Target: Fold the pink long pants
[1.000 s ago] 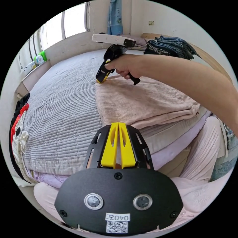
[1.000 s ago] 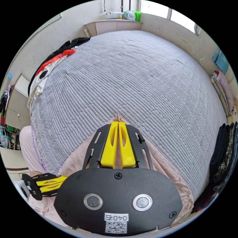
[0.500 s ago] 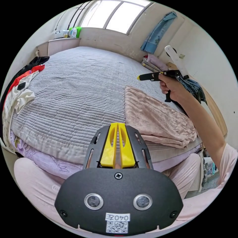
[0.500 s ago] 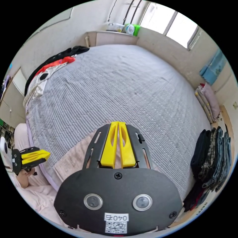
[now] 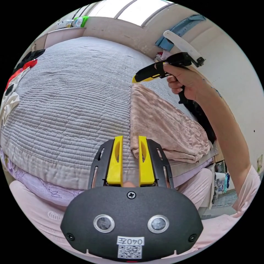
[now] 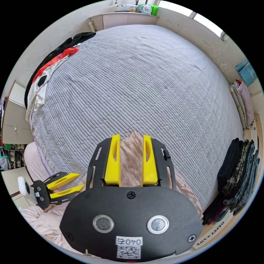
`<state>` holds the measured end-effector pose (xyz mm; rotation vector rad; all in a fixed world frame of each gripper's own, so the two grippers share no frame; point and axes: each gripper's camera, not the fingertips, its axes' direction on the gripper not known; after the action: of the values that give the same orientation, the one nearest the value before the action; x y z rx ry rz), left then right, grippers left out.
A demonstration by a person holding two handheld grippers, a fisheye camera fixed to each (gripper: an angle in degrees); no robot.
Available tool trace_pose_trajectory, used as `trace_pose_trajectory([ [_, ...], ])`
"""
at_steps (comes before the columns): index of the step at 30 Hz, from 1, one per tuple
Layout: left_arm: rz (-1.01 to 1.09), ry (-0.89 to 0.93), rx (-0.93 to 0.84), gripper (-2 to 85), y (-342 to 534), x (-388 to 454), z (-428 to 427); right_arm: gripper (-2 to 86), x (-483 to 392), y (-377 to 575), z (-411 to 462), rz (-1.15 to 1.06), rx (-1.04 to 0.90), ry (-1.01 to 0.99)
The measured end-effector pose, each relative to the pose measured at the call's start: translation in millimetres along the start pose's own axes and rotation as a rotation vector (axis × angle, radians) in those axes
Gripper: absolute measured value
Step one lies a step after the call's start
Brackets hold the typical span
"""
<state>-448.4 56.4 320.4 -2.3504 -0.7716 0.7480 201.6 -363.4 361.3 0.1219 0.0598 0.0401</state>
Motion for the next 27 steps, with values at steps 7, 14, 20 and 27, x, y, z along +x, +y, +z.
trace_pose_trajectory([
  [7, 0.062, 0.000, -0.038, 0.5, -13, 6, -8, 9.2, -30, -48, 15, -0.092, -0.147, 0.126],
  [14, 0.106, 0.074, -0.050, 1.9, -23, -2, -16, 12.4, -23, -95, 46, -0.048, -0.343, 0.054],
  [20, 0.135, 0.161, -0.051, 3.4, -28, -13, -24, 11.6, -5, -124, 81, 0.081, -0.398, 0.019],
  [27, 0.232, 0.084, -0.036, 2.3, -26, 2, -28, 10.4, -4, -138, 82, 0.060, -0.412, 0.020],
])
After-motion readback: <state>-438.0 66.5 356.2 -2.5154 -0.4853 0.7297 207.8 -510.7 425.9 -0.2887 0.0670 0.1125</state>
